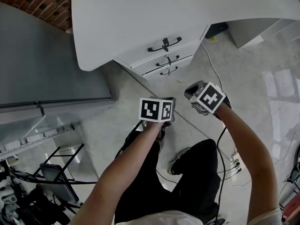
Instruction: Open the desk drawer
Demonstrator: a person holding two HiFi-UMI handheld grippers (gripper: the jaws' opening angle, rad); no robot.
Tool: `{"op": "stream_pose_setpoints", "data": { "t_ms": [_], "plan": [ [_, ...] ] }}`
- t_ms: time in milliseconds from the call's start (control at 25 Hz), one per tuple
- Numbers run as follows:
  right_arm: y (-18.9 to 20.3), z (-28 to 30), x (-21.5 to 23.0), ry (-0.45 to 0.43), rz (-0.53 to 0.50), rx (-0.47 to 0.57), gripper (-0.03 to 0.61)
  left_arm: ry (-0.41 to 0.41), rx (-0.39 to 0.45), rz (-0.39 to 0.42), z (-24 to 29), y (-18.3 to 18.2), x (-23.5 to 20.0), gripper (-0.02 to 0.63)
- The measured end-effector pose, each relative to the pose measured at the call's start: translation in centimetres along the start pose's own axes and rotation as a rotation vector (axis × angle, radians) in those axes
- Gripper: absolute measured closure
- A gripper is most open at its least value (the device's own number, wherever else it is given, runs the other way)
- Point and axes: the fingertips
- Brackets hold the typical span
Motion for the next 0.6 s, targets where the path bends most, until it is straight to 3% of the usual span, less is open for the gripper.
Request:
{"op": "stream_pose_setpoints", "data": {
  "t_ms": [80,160,360,440,480,600],
  "plan": [
    [0.0,2.1,0.4,-0.046,-0.07,-0.01,0.561,0.004,-0.016,0.013,2.2,0.4,-1.2,0.604],
    [-0.2,3.9,1.2,-0.072,-0.143,-0.02,0.507,-0.002,-0.005,0.023,3.8,0.2,-2.9,0.604],
    [-1.6,7.7,5.4,-0.03,-0.298,-0.014,0.486,-0.053,0.002,0.118,7.7,-1.3,-6.9,0.601],
    [-2.1,9.2,6.7,-0.018,-0.357,-0.021,0.486,-0.065,-0.003,0.157,8.9,-1.5,-7.7,0.557],
    [-2.3,9.8,7.5,-0.008,-0.38,-0.025,0.486,-0.064,0.002,0.163,9.5,-1.6,-7.9,0.527],
    [-2.3,11.9,8.8,0.007,-0.425,-0.044,0.47,-0.047,0.012,0.144,10.8,-1.0,-8.3,0.523]
  ]
}}
Point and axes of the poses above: the fingertips, and each gripper's own axes: z forward along the fingers, x to its right, y out of its underside, and after that the axes turned 7 degrees about -y, right-handed
